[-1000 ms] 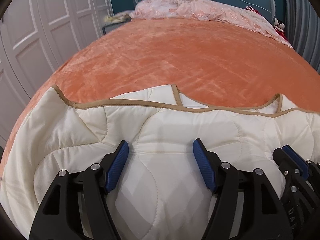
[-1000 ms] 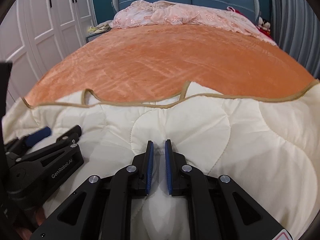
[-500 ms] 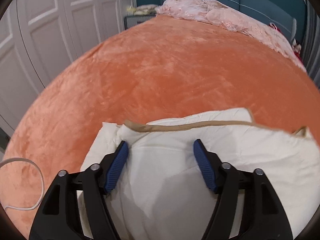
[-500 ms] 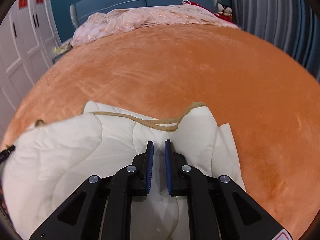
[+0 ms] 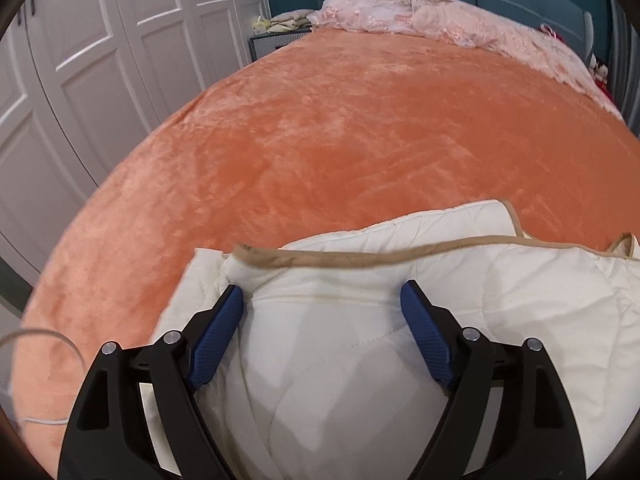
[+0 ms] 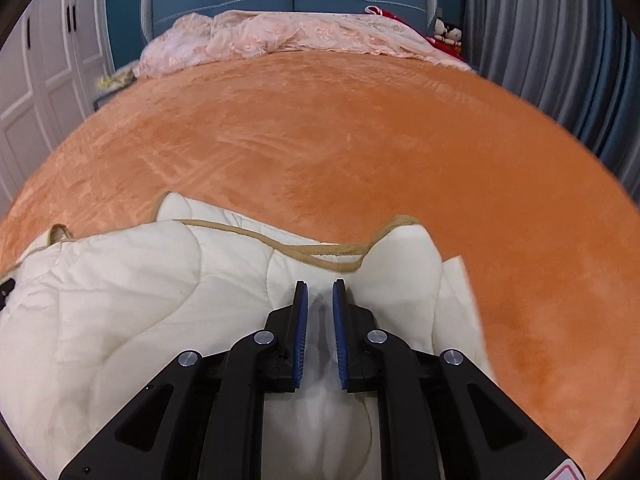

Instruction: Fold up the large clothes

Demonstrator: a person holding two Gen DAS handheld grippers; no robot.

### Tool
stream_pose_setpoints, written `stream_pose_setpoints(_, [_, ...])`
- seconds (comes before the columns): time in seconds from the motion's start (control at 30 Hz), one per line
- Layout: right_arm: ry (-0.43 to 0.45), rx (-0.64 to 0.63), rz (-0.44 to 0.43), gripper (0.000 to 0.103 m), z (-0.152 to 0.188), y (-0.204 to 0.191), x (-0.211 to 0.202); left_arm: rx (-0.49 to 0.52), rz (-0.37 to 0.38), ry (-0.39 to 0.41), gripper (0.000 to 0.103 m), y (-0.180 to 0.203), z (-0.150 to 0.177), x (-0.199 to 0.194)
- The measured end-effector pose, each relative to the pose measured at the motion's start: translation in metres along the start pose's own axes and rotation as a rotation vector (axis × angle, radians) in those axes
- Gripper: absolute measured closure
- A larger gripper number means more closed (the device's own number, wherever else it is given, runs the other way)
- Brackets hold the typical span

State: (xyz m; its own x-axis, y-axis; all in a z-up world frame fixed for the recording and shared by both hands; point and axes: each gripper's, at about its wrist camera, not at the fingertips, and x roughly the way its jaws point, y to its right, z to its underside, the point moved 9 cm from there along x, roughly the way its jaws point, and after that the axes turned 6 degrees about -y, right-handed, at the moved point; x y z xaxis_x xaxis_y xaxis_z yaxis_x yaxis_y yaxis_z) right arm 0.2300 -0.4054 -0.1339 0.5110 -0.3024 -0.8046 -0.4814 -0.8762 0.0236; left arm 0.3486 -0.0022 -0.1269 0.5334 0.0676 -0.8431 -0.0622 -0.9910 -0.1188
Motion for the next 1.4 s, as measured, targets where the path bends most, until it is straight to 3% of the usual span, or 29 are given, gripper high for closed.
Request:
stream_pose_setpoints(0.03, [0.04, 0.024, -0.081, 0.085, -0.002, -0.008, -0.025, -0.005, 0.021, 0.009, 0.025, 0.0, 0.001, -0.013])
stream_pose_setpoints(0.13, [0.084, 0.017, -0.216, 0.085, 0.01, -0.04, -0.077, -0.019, 0.12, 0.04, 0.025, 0.006, 0.02, -0.06])
stream_pose_setpoints(0.23, [0.08, -0.063, -0.265, 0.085, 0.034, -0.075, -0.101, -0.002, 0.164, 0.036, 0.025, 0.021, 0.05, -0.091])
stream_pose_setpoints(0.33, [0.023, -0.157, -0.306, 0.085, 0.066, -0.114, -0.107, 0.041, 0.178, -0.005, 0.025, 0.043, 0.078, -0.097])
stream_pose_setpoints(0.43, [-0.049, -0.211, -0.296, 0.085, 0.091, -0.133, -0.088, 0.049, 0.146, -0.028, 0.025, 0.054, 0.097, -0.086])
stream_pose_setpoints(0.6, [-0.079, -0.192, -0.293, 0.085, 0.105, -0.131, -0.065, 0.037, 0.129, -0.015, 0.018, 0.055, 0.104, -0.075])
stream_pose_setpoints(0.77, [-0.049, -0.219, -0.261, 0.085, 0.111, -0.136, -0.058, 0.054, 0.096, 0.014, 0.015, 0.058, 0.108, -0.069])
stream_pose_setpoints(0.97, [-0.058, -0.222, -0.23, 0.085, 0.112, -0.138, -0.063, 0.057, 0.104, -0.005, 0.015, 0.057, 0.109, -0.072])
stream_pose_setpoints(1.07, [-0.08, -0.196, -0.253, 0.085, 0.111, -0.14, -0.084, 0.021, 0.129, -0.044, 0.015, 0.044, 0.106, -0.085])
stream_pose_setpoints(1.2, [-0.11, -0.17, -0.298, 0.085, 0.121, -0.146, -0.104, -0.033, 0.099, -0.065, 0.016, 0.014, 0.111, -0.1])
stream_pose_setpoints(1.4, [-0.133, -0.207, -0.283, 0.085, 0.14, -0.16, -0.116, -0.124, 0.077, -0.116, 0.016, -0.043, 0.124, -0.109])
